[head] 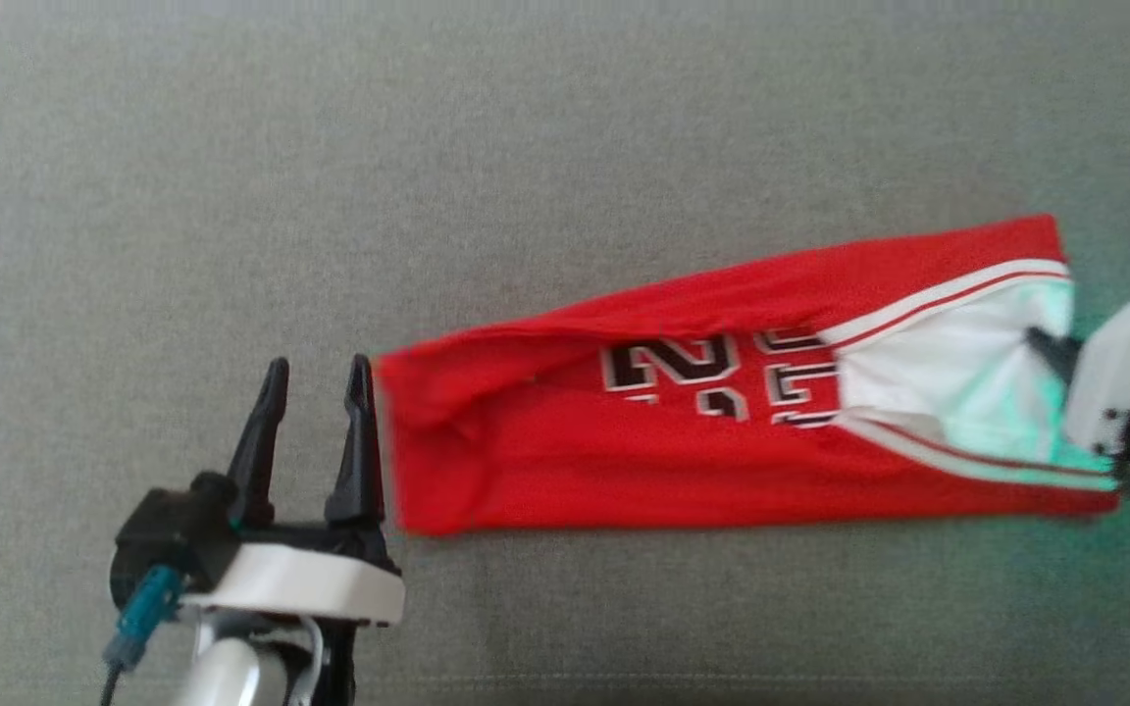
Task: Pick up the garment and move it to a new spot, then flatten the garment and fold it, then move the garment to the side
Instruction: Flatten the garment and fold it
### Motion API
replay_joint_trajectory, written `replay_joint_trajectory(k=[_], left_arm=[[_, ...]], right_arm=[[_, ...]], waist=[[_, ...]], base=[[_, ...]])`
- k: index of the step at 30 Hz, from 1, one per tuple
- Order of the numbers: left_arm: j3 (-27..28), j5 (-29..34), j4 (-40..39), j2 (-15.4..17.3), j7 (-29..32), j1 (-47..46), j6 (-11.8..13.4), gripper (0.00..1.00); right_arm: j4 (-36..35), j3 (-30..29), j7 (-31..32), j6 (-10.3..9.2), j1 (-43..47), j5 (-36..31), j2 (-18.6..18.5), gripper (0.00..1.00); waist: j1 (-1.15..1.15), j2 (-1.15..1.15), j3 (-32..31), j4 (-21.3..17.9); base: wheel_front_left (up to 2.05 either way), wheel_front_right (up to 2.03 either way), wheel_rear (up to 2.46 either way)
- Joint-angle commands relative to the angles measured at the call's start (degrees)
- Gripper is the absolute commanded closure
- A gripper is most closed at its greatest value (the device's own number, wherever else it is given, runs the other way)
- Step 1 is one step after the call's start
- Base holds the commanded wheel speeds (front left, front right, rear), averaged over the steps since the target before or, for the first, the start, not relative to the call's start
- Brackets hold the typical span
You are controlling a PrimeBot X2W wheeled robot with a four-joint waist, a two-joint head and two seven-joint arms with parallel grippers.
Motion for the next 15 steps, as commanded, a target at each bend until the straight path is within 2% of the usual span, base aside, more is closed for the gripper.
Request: replay_joint_trajectory(k=[1, 9, 12, 15], left_arm=[[1.9, 0.0, -1.4, -0.1, -0.7, 0.3, 0.3, 0.0], [2.0, -0.4, -0.1, -2.5, -1.5, 3.6, 0.2, 0.0], [2.0, -0.4, 0.3, -3.4, -1.6, 4.6, 0.1, 0.0], [1.6, -0.4, 0.8, -4.2, -1.6, 5.0, -0.3, 0.0]], right_arm=[[-2.0, -1.0, -1.7, 0.43, -0.7, -0.6, -2.6, 1.0], [0.2, -9.2, -7.8, 0.43, -0.3, -1.9, -6.1, 1.0], [-2.0, -8.6, -7.6, 0.43, -0.2, -1.2, -6.3, 1.0], [-5.9, -5.1, -5.4, 0.43, 0.5, -0.2, -5.4, 1.0]], waist=[[0.0, 0.0, -2.1, -0.5], [0.0, 0.0, -7.8, 0.0], [0.0, 0.0, -8.8, 0.2], [0.0, 0.0, -9.1, 0.6]], base=[[0.0, 0.0, 0.0], [0.0, 0.0, 0.0], [0.0, 0.0, 0.0], [0.0, 0.0, 0.0]])
